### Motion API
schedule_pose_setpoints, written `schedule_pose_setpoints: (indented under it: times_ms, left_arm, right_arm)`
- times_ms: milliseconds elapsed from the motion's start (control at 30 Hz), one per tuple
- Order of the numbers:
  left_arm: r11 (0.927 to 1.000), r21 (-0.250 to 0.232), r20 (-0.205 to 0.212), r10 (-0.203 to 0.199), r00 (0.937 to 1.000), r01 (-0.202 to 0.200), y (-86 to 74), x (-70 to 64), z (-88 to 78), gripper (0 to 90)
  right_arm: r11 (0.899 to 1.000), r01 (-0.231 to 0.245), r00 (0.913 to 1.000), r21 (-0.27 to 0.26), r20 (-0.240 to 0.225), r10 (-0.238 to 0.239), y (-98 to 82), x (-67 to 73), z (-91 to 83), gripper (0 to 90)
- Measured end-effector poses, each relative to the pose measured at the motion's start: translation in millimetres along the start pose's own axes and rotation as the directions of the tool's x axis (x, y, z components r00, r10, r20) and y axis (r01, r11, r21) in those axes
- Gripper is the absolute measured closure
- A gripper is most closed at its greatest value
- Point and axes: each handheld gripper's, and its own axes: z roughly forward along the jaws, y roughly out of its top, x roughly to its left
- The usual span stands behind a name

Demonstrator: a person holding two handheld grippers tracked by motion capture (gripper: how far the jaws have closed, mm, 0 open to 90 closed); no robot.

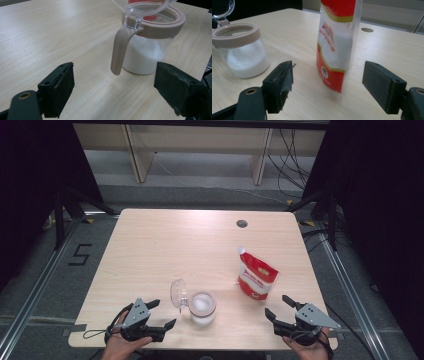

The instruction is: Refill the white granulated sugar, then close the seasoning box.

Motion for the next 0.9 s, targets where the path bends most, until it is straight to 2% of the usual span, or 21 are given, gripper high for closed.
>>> schedule_pose_setpoints:
  times_ms: [33, 67, 100, 167, 200, 300, 333, 367, 400, 533, 700, 733, 767, 800, 900]
  left_arm:
    - [1.0, -0.001, 0.0, -0.002, 1.0, 0.002, 0.0, 0.0, 0.1, 16.2]
    - [0.9999, -0.009, -0.002, -0.014, 0.9999, 0.014, 0.0, -1.1, 1.0, 16.2]
    - [1.0, 0.001, 0.0, 0.007, 1.0, -0.007, 0.4, 0.2, 0.4, 16.2]
    - [1.0, 0.004, 0.006, -0.002, 1.0, 0.002, 0.8, -0.7, 1.1, 16.2]
    - [1.0, -0.003, 0.005, -0.001, 1.0, 0.001, 0.8, -0.9, 1.4, 16.2]
    - [1.0, -0.003, 0.002, -0.006, 1.0, 0.006, 0.0, -1.0, 0.9, 16.2]
    - [1.0, -0.003, 0.0, -0.004, 1.0, 0.004, -0.1, -0.7, 0.5, 16.2]
    - [1.0, 0.002, -0.002, 0.002, 1.0, -0.002, 0.1, -0.3, -0.4, 16.2]
    - [1.0, 0.006, -0.011, 0.002, 0.9999, -0.002, 0.4, -0.3, -1.3, 16.2]
    - [0.9999, 0.003, -0.009, -0.012, 0.9999, 0.012, 1.1, 0.0, -1.7, 17.2]
    - [0.9997, -0.007, -0.017, -0.024, 0.9996, 0.024, 1.6, 2.3, -1.5, 19.5]
    - [0.9996, -0.003, -0.014, -0.027, 0.9995, 0.027, 2.0, 3.0, -2.2, 21.9]
    - [0.9997, 0.008, -0.02, -0.021, 0.9996, 0.021, 2.1, 3.8, -3.3, 25.2]
    - [0.9996, 0.013, -0.015, -0.023, 0.9996, 0.024, 2.0, 4.1, -3.1, 29.0]
    - [1.0, 0.003, -0.015, -0.008, 0.9999, 0.008, 2.7, 4.4, -4.3, 48.9]
  right_arm:
    - [1.0, -0.018, 0.9998, 0.011, 0.007, 0.018, -1.1, 2.5, -1.4, 25.6]
    - [1.0, -0.015, 0.9998, 0.013, 0.01, 0.015, -1.5, 2.7, -2.0, 25.6]
    - [1.0, 0.017, 0.9998, 0.003, 0.013, -0.017, -1.8, 0.5, -2.8, 25.6]
    - [1.0, 0.021, 0.9997, 0.006, 0.012, -0.021, -2.5, 0.8, -5.3, 25.5]
    - [1.0, -0.008, 0.9999, 0.012, 0.011, 0.008, -3.4, 3.0, -7.3, 25.4]
    - [1.0, -0.005, 0.9999, 0.012, 0.013, 0.005, -4.5, 0.9, -9.3, 25.4]
    - [0.999, -0.034, 0.9992, 0.015, 0.021, 0.034, -5.1, 2.7, -10.8, 25.4]
    - [1.0, -0.002, 0.9999, 0.015, 0.015, 0.002, -5.0, 0.3, -10.7, 25.4]
    - [1.0, -0.015, 0.9998, 0.024, 0.01, 0.015, -5.1, 0.9, -11.3, 25.4]
    - [1.0, 0.004, 0.9996, 0.017, 0.029, -0.004, -6.8, 0.1, -11.3, 25.4]
    - [1.0, -0.002, 0.9997, 0.03, 0.025, 0.002, -7.6, 0.6, -13.3, 25.4]
    - [0.999, -0.035, 0.9989, 0.037, 0.034, 0.034, -8.0, 3.5, -13.8, 25.5]
    - [0.999, -0.011, 0.9997, 0.034, 0.02, 0.01, -7.9, 1.2, -12.8, 25.5]
    - [0.999, -0.011, 0.9997, 0.03, 0.022, 0.01, -8.0, 1.2, -12.5, 25.5]
    - [1.0, -0.004, 0.9997, 0.028, 0.024, 0.003, -8.2, 1.9, -13.7, 25.8]
